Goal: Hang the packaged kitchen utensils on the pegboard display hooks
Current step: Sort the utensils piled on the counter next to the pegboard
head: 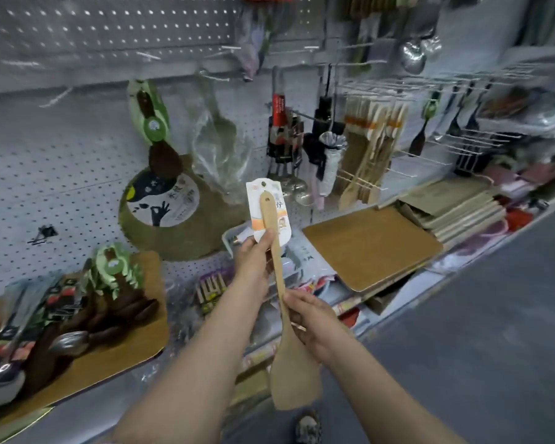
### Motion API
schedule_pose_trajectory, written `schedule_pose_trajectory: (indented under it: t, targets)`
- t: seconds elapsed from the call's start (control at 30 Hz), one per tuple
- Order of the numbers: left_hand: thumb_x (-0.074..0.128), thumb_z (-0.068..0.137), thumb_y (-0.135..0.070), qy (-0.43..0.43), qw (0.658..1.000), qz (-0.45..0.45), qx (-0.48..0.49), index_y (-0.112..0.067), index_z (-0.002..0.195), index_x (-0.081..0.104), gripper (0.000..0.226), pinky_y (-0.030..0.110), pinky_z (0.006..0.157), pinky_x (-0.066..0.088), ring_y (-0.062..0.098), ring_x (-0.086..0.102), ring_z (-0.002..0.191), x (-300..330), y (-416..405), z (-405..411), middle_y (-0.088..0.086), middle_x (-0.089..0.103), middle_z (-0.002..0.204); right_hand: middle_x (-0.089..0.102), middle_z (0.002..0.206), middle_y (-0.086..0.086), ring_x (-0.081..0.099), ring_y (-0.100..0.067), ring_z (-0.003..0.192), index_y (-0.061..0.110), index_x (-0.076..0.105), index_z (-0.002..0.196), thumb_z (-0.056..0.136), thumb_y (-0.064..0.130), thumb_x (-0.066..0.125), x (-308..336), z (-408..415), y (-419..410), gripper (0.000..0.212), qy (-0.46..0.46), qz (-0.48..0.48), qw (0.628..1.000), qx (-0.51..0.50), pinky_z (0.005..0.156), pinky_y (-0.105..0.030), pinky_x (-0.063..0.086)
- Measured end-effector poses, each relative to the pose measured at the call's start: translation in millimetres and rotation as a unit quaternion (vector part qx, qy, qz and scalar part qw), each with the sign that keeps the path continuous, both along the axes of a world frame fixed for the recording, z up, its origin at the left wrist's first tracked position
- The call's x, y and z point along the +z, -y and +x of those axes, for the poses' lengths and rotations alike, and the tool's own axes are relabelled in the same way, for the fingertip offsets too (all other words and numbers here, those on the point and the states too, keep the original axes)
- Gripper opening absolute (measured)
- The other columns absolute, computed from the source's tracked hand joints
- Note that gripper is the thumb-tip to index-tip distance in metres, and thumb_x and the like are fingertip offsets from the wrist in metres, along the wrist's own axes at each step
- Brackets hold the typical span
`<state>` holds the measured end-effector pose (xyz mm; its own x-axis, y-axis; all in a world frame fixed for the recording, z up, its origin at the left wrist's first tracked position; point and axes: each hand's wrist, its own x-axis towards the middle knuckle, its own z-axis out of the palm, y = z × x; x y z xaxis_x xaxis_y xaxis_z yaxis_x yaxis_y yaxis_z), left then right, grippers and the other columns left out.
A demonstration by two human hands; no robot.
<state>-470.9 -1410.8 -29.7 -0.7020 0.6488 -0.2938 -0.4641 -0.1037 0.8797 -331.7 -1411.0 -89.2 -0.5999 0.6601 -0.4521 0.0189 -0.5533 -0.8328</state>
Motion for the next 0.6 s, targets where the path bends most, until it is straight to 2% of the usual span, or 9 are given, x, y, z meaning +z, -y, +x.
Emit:
schedule_pose_trajectory:
  t: [0.1,0.2,0.37,0.5,0.6]
  targets:
    - [0.068,0.095,-0.018,-0.002,0.999,0.003,-0.043,-0.014,0.092,0.066,0.006,0.030,0.059,0.050,0.019,0.061,0.064,-2.7,-59.9,28.0,0.006,0.068,0.078,0.068,0.072,0.006,0.059,-0.008,0.062,0.017,0.074,0.101,0.096,0.023,0.069,0.3,26.9,-46.3,0.009,0.005,-0.001,0.999,-0.051,0.059,-0.024,0.045]
    - [0.069,0.095,-0.019,0.002,0.996,0.008,-0.084,-0.012,0.092,0.066,0.008,0.032,0.062,0.048,0.019,0.060,0.065,-3.4,-124.1,53.9,0.005,0.068,0.078,0.069,0.081,0.001,0.060,-0.010,0.065,0.019,0.076,0.102,0.095,0.027,0.070,-1.1,47.8,-102.5,0.012,0.001,0.015,0.995,-0.094,0.061,-0.026,0.044]
    - [0.073,0.091,-0.023,0.015,0.989,0.018,-0.144,-0.014,0.089,0.068,0.010,0.030,0.057,0.038,0.018,0.055,0.061,-2.1,-241.5,91.7,0.003,0.065,0.069,0.058,0.067,0.001,0.048,-0.010,0.055,0.025,0.080,0.098,0.095,0.026,0.070,6.9,80.7,-208.7,0.011,-0.002,0.045,0.985,-0.168,0.057,-0.027,0.036]
    - [0.069,0.093,-0.017,0.020,0.987,0.020,-0.157,-0.016,0.090,0.067,0.004,0.024,0.051,0.035,0.013,0.053,0.053,15.9,-331.7,108.8,-0.004,0.063,0.060,0.064,0.064,0.004,0.056,-0.007,0.050,0.018,0.075,0.107,0.098,0.021,0.067,27.1,97.8,-293.7,0.013,0.025,0.066,0.982,-0.175,0.050,-0.021,0.041]
    - [0.071,0.092,-0.017,0.015,0.987,0.028,-0.156,-0.012,0.101,0.069,0.010,0.025,0.054,0.039,0.014,0.056,0.060,29.7,-390.4,114.4,-0.002,0.065,0.069,0.064,0.064,0.002,0.056,-0.007,0.047,0.016,0.072,0.103,0.098,0.017,0.065,37.7,104.7,-345.7,0.009,0.017,0.068,0.981,-0.179,0.045,-0.019,0.041]
